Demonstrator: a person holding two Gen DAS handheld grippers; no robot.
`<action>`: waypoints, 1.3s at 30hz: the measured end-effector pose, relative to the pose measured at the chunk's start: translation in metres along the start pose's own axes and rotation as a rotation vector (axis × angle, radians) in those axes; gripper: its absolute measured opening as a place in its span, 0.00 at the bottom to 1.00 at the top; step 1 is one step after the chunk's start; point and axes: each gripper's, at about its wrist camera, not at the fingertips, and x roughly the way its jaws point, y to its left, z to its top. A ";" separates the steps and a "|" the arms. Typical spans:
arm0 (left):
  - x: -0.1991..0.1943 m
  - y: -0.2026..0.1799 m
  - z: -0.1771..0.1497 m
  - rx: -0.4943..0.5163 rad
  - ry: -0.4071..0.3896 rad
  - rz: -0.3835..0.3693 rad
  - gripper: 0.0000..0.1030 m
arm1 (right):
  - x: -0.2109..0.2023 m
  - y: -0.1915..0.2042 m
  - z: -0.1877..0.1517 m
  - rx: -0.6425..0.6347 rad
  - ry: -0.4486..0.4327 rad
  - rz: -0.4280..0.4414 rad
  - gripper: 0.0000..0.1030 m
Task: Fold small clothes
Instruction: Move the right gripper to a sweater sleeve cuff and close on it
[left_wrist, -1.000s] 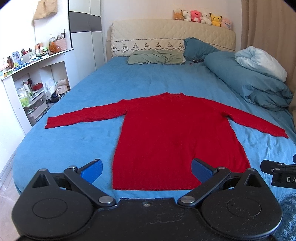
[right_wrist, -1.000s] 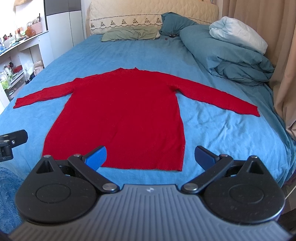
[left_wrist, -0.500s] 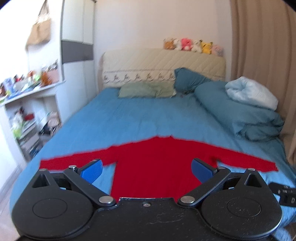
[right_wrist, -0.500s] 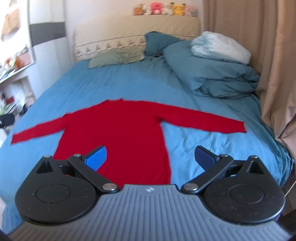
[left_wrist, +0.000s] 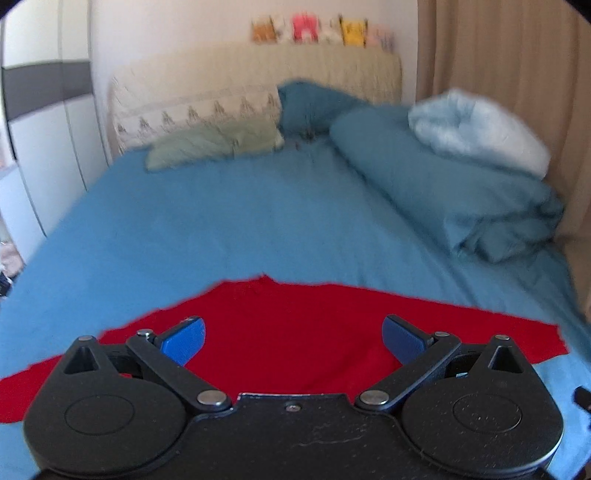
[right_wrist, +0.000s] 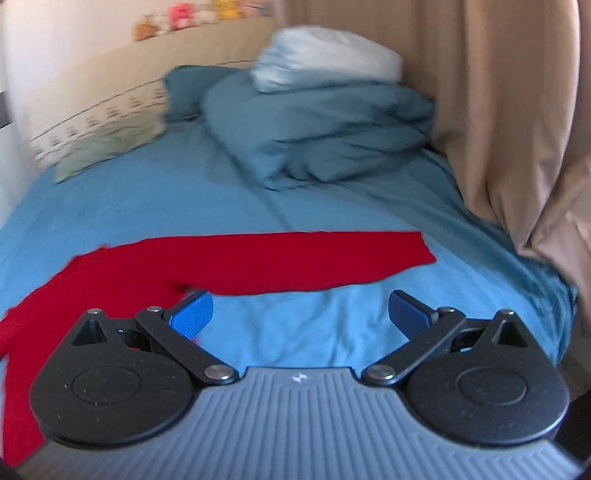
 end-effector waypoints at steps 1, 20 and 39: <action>0.022 -0.005 -0.001 0.003 0.026 -0.002 1.00 | 0.020 -0.009 -0.002 0.031 0.004 -0.008 1.00; 0.270 -0.076 -0.037 0.040 0.234 -0.011 1.00 | 0.237 -0.083 -0.036 0.171 -0.074 -0.186 0.71; 0.219 -0.027 -0.032 0.073 0.121 0.041 1.00 | 0.219 -0.026 0.044 0.165 -0.164 -0.033 0.21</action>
